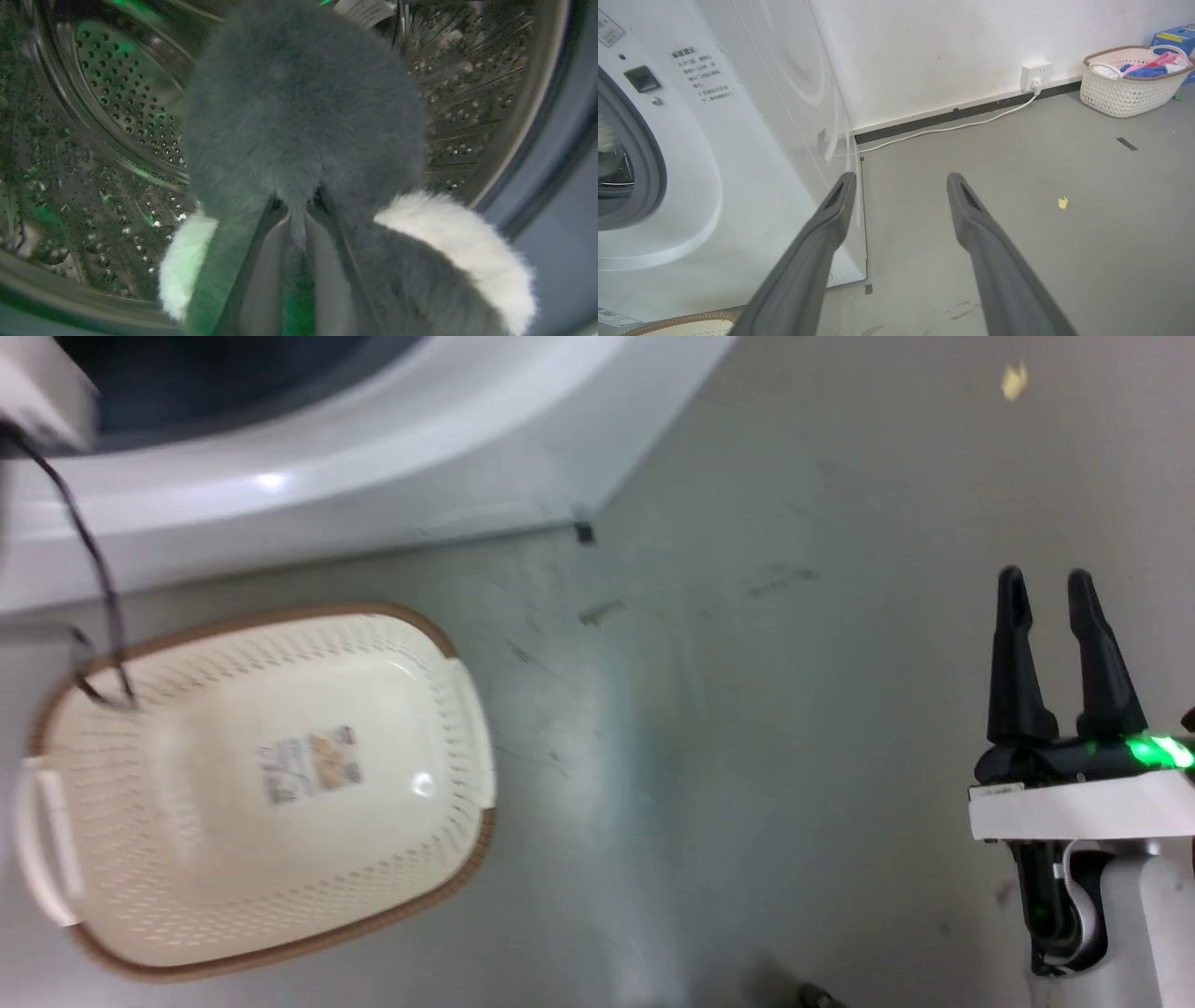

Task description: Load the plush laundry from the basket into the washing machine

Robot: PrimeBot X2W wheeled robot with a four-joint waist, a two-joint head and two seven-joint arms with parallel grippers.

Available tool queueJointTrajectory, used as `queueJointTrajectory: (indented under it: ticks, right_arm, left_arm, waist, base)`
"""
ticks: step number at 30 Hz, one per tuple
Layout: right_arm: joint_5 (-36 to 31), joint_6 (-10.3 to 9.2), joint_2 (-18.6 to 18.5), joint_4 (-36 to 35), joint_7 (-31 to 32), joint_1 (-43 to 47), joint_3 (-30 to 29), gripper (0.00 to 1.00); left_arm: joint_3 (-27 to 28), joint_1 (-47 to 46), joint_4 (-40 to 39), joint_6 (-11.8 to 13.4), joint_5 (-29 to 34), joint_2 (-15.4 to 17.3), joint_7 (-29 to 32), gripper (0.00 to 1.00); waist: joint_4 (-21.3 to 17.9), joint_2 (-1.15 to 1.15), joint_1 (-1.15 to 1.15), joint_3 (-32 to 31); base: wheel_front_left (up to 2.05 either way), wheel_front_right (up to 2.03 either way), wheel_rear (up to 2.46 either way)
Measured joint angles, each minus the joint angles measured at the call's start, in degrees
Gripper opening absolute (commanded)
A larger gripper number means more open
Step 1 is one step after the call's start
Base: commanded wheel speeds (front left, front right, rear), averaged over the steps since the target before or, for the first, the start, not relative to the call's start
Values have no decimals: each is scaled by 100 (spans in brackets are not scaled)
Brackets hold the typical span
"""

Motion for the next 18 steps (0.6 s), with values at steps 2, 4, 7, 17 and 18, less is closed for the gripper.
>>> queueJointTrajectory:
  ticks: [2,4,7,17,18]
  right_arm:
    - [77,0,-1,2,0,-62,35,100]
    - [140,0,0,4,0,-90,47,100]
    - [227,0,-1,20,0,-152,63,100]
    - [256,0,-1,24,0,-260,148,100]
    - [243,0,-1,23,0,-267,138,100]
  left_arm:
    - [-68,-469,182,-46,182,149,158,0]
    - [-114,-942,386,-92,276,183,327,0]
    - [-245,-1634,870,-144,435,201,533,0]
    - [-597,-2807,2786,-447,635,45,561,0]
    - [-624,-2817,2871,-448,635,14,499,66]
  waist:
    - [-140,0,0,218]
    - [-272,0,-1,416]
    - [-437,0,-1,689]
    - [-586,0,-2,1084]
    - [-564,0,-2,1066]
  base:
    - [0,0,0]
    - [0,0,0]
    - [0,0,0]
    - [0,0,0]
    - [0,0,0]
